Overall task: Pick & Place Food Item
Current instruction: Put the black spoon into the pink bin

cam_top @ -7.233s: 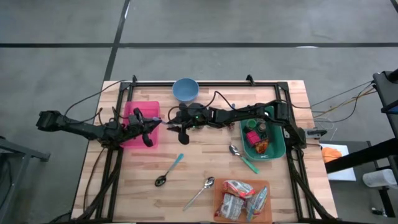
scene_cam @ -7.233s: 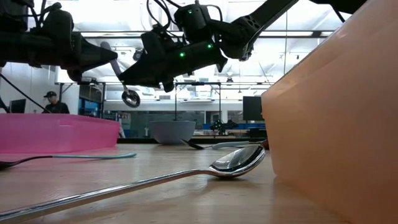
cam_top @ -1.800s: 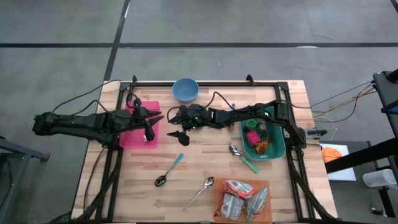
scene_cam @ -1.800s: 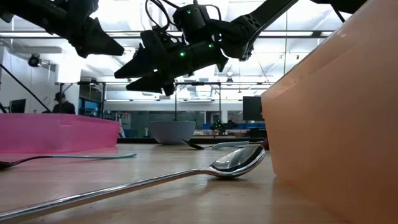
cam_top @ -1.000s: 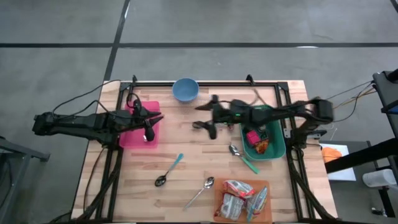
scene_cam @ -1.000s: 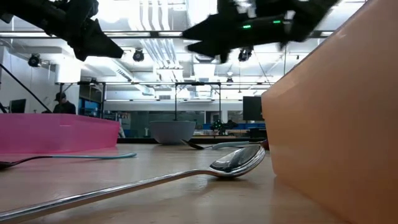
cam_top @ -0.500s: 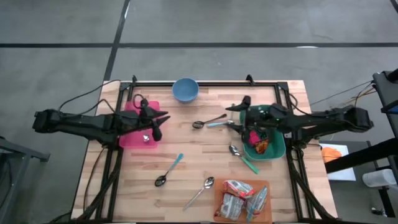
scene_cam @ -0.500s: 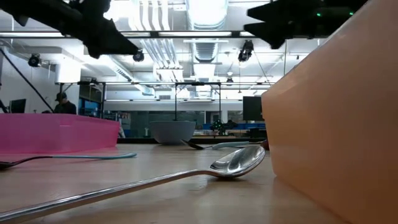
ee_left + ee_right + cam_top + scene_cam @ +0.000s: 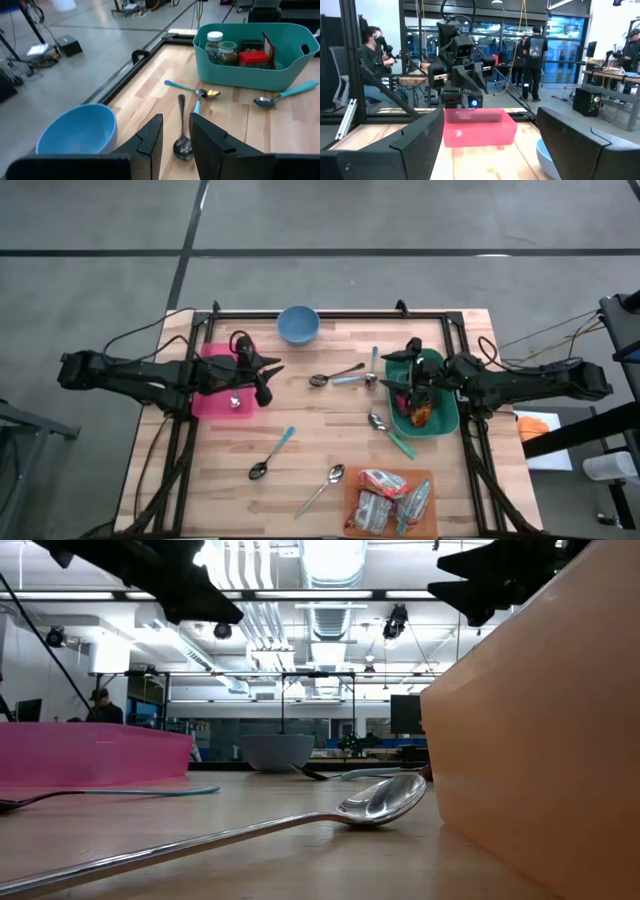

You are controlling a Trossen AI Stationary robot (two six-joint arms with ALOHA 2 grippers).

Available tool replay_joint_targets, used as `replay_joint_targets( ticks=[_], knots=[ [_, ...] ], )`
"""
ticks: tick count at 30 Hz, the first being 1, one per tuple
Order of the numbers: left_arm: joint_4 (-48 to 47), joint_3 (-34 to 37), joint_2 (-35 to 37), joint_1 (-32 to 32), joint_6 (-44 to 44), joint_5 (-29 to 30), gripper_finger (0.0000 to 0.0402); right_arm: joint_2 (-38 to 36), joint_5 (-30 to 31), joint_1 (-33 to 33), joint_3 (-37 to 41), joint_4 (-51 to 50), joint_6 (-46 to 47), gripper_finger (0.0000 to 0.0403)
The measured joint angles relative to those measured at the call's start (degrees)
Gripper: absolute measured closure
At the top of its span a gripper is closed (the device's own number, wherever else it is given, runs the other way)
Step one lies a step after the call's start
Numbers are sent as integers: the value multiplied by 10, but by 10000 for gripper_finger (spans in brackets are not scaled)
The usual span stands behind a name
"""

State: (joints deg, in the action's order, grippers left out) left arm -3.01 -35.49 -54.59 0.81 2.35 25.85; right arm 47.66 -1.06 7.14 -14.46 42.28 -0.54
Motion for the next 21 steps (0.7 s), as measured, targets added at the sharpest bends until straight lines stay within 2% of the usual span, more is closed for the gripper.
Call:
replay_joint_targets(
  ticks=[13,21],
  knots=[
    [-43,-9,1,2,40,0,304,-7,-3,0,4,-1,1,87],
    [-54,-9,0,2,231,-15,304,-7,-3,0,4,-1,1,87]
  ],
)
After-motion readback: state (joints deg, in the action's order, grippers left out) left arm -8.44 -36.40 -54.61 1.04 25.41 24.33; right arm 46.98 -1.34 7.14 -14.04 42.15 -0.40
